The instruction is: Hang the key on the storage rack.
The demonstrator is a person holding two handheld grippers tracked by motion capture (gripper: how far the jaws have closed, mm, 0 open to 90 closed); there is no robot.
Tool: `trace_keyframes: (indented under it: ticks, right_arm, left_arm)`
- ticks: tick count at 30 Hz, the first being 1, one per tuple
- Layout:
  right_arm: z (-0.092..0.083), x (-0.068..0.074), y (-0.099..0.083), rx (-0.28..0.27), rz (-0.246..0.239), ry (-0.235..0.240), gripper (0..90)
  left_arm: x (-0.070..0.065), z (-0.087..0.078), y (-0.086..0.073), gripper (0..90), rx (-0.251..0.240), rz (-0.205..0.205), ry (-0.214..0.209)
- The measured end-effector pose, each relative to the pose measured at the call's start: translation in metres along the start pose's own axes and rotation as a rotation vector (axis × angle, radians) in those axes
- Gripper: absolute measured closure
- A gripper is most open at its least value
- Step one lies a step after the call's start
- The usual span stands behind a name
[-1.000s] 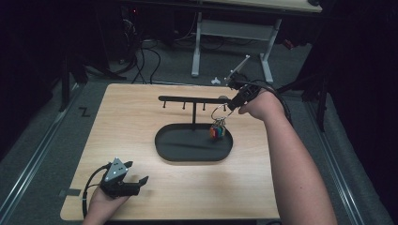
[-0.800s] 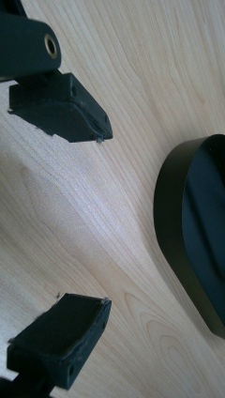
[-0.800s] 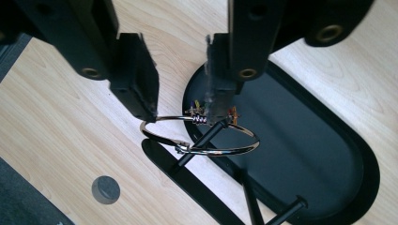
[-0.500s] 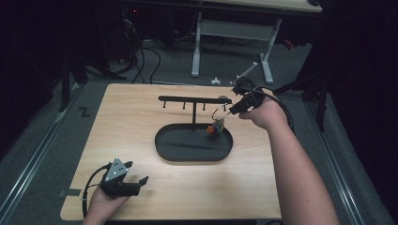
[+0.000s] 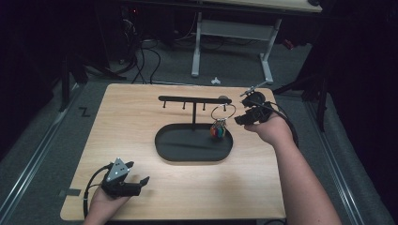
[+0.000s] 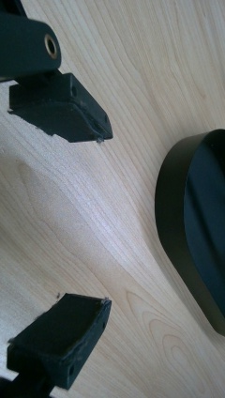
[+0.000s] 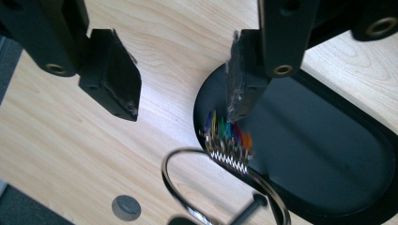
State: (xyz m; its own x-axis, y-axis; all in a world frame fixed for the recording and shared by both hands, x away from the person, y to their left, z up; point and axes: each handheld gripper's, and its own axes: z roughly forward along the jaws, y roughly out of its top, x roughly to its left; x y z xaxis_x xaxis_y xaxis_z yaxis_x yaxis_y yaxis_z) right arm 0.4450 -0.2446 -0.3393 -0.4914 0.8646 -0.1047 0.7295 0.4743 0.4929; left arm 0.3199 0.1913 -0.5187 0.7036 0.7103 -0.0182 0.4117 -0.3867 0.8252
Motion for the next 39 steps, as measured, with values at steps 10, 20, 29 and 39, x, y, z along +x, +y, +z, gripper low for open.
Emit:
trace_keyframes:
  ticks: [10, 20, 29, 39]
  right_arm:
    - [0.015, -0.002, -0.035, -0.028, 0.047, 0.013, 37.4]
    - [0.027, 0.009, -0.067, -0.089, 0.08, 0.016, 31.7]
    - [0.047, 0.03, -0.109, -0.182, 0.12, 0.006, 26.6]
    - [0.068, 0.058, -0.149, -0.296, 0.139, -0.017, 19.1]
  left_arm:
    - [-0.001, 0.001, 0.0, 16.3, 0.006, 0.005, -0.002]
    - [-0.002, 0.001, 0.0, 16.4, 0.007, 0.01, -0.004]
    - [-0.002, 0.002, 0.0, 16.5, 0.012, 0.014, -0.008]
    - [-0.003, 0.003, 0.0, 16.9, 0.019, 0.026, -0.012]
